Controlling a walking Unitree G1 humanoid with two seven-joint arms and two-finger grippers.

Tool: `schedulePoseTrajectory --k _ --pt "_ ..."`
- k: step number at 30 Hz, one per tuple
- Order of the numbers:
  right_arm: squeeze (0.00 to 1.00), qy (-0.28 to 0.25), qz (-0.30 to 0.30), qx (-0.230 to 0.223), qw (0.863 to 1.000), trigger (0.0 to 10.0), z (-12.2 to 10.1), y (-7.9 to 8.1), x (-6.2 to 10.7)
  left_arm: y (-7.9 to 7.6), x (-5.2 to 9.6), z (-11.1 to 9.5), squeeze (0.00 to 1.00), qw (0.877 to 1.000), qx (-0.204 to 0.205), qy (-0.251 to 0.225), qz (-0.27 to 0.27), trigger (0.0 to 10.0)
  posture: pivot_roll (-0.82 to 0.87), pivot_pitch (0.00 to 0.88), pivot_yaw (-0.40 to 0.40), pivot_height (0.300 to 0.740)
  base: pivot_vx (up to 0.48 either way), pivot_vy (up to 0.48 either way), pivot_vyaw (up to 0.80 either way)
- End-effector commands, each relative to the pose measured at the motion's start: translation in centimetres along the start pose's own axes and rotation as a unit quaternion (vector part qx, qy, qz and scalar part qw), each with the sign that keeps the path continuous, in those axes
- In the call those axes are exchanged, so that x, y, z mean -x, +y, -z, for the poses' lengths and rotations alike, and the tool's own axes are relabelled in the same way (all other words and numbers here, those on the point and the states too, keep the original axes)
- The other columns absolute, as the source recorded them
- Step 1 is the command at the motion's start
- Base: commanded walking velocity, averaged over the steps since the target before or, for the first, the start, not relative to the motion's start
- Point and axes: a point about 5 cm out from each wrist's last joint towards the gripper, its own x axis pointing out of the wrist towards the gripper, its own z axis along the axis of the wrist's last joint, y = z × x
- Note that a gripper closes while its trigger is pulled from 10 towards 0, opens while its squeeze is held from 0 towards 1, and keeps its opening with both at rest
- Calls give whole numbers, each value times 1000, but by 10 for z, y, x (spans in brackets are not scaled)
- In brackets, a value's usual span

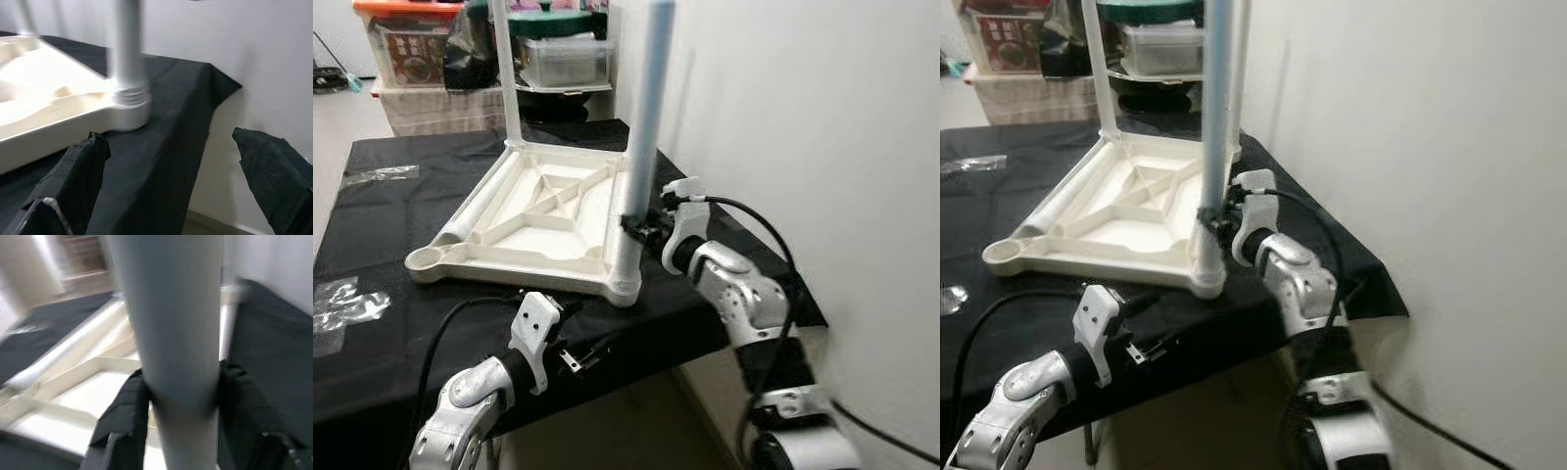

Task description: Building children table

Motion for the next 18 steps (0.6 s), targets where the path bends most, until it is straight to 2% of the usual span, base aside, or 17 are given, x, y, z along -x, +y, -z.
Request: schedulePoseTrajectory --k 1,3,4,6,7,8,9,12,13,15,17,18 --pt "0 104 105 -19 989 0 44 -30 7 -1 0 3 0 1000 3 7 1 10000 51 0 -98 740 0 0 0" --pt "0 104 115 -21 988 0 48 -26 12 -1 0 3 0 1000 3 8 1 10000 49 0 -97 740 0 0 0" --pt "0 108 80 -11 991 10000 49 -9 15 -1 0 3 0 1000 3 8 2 10000 46 0 -96 740 0 0 0" --pt "0 108 80 -11 991 10000 49 -9 15 -1 0 3 0 1000 3 8 2 10000 46 0 -96 740 0 0 0" --pt "0 80 62 -17 995 10000 41 0 15 0 0 3 0 1000 3 9 2 10000 46 0 -96 740 0 0 0" --pt "0 73 62 -20 995 10000 39 1 15 0 0 3 0 1000 2 9 2 10000 46 0 -96 740 0 0 0" --pt "1000 60 50 -25 997 10000 31 3 13 0 0 3 0 1000 3 8 1 10000 46 0 -99 740 0 0 0" --pt "1000 50 35 -29 998 10000 22 6 11 0 0 3 0 1000 3 8 1 10000 46 0 -99 740 0 0 0" --pt "0 41 22 -31 998 10000 16 7 10 0 1 3 0 1000 4 8 1 10000 46 0 -97 740 0 0 0" --pt "0 17 -14 -45 999 10000 3 8 8 -1 1 3 0 1000 5 8 2 10000 46 0 -99 740 0 0 0" --pt "0 11 -23 -48 999 10000 0 8 9 -1 1 3 0 1000 5 9 3 10000 46 0 -99 740 0 0 0" --pt "0 -9 -70 -60 996 10000 -10 6 9 -1 1 4 0 1000 5 9 2 10000 46 0 -105 740 0 0 0"
